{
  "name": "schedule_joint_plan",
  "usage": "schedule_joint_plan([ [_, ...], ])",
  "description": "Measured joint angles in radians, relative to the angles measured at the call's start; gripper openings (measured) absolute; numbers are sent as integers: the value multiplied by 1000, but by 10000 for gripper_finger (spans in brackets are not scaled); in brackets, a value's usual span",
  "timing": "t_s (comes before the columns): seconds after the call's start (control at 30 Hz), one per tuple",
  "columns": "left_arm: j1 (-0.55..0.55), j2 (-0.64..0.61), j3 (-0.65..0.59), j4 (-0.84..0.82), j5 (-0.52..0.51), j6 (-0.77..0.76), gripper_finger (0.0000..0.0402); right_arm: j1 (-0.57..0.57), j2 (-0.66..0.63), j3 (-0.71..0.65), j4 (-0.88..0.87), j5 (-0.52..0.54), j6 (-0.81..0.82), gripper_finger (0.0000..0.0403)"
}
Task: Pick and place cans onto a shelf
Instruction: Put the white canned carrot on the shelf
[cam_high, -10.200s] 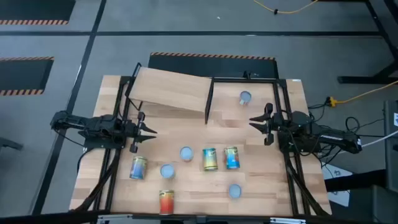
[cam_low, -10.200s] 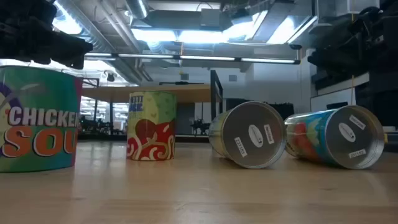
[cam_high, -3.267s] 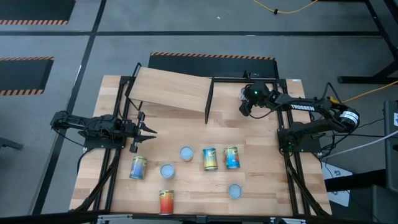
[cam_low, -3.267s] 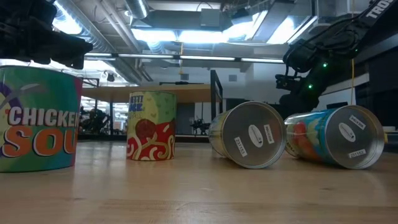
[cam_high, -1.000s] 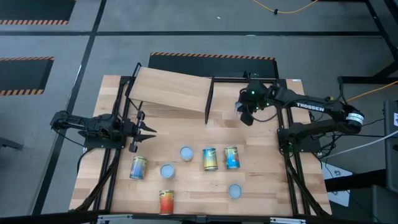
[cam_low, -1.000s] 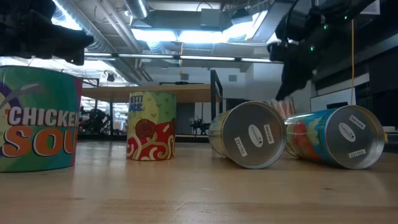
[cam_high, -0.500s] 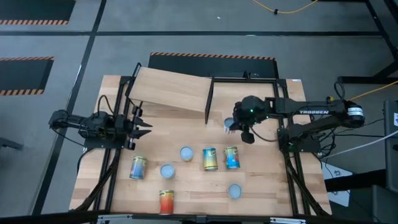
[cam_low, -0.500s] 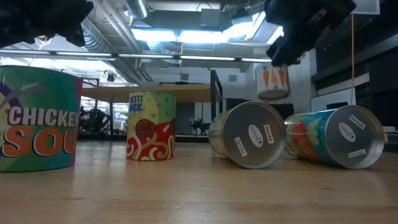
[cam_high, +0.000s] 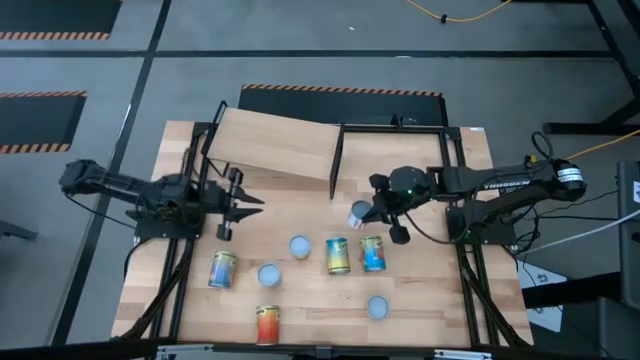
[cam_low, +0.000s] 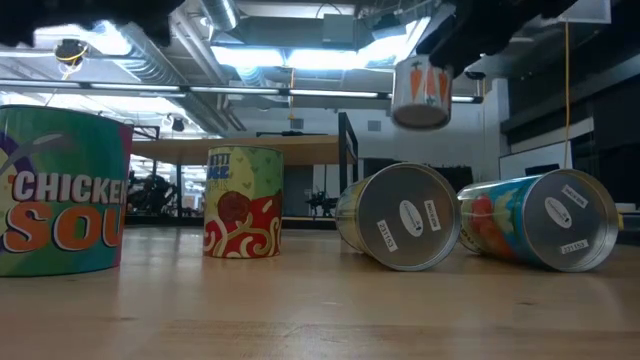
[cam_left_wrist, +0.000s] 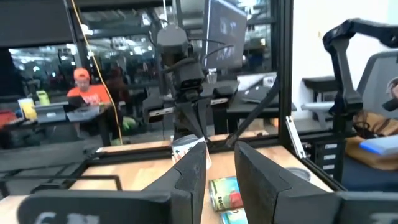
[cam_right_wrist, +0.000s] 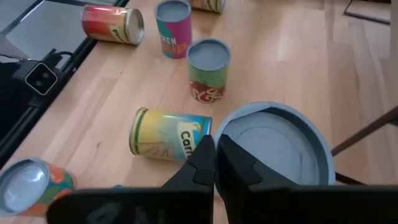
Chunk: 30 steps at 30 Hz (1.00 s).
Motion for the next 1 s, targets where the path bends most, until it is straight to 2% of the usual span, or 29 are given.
schedule_joint_plan([
  [0.3,0,359,293,-9,0,1,78,42,0,0,2,0,-3,10],
  [0.4,8,469,404,-66,17,1,78,55,0,0,1,0,-3,10],
  [0.73,88,817,741,-299,188,1,78,71,0,0,0,0,-2,10],
  [1.0,139,1008,896,-325,336,1,78,71,0,0,4,0,0,10],
])
